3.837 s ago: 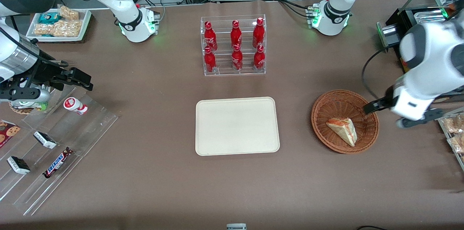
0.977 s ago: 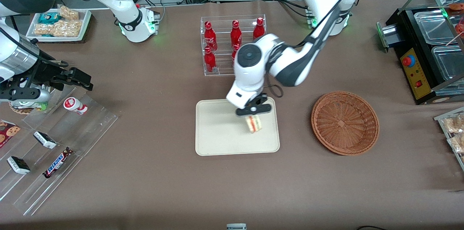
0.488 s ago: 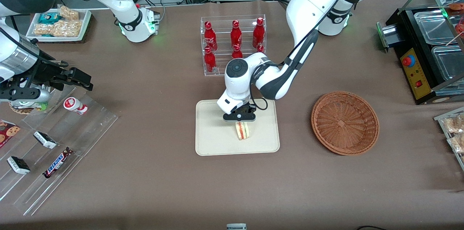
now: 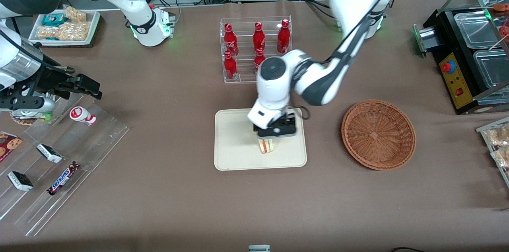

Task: Place sandwich from basket to tray

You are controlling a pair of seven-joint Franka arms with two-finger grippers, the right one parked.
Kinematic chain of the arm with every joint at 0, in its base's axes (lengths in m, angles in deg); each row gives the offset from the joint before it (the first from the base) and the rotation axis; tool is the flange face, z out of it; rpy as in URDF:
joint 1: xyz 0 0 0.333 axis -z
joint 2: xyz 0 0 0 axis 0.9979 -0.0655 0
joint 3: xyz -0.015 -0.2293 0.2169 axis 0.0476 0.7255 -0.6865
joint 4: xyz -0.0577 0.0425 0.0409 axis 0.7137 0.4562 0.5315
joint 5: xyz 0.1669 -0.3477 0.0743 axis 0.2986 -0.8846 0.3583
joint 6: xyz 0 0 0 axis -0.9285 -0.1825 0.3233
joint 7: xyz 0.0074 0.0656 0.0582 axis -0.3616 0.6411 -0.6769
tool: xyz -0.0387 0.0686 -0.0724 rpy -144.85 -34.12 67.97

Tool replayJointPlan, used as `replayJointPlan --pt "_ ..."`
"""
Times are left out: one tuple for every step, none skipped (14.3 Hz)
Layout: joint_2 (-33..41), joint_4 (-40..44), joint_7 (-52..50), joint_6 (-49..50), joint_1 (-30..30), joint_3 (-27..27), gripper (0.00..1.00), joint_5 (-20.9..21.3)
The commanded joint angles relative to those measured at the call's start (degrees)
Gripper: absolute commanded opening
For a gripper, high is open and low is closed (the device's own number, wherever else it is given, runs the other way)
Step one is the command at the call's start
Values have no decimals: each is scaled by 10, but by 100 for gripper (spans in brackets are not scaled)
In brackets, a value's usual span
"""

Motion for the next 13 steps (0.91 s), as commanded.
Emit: replayJointPlan --pt "135 -67 6 66 -79 3 100 -38" --pt "174 -82 9 90 -110 2 100 -40" --pt "204 -100 25 105 -150 3 100 -42" --pt "230 -115 55 123 -176 3 100 -50" --pt "259 -132 109 147 -206 1 100 -89" --pt "290 -155 189 165 -238 0 100 -133" --pt "327 -179 279 183 -259 -22 100 -165" --pt "351 -189 352 217 -256 -64 100 -182" --pt "367 -190 414 262 -256 -89 100 -185" --pt "371 -185 449 288 -262 -98 100 -185" --pt "370 -176 467 296 -268 -111 100 -184" --pt "361 -155 484 297 -269 -118 100 -180" --pt "342 -132 503 300 -269 -120 100 -178"
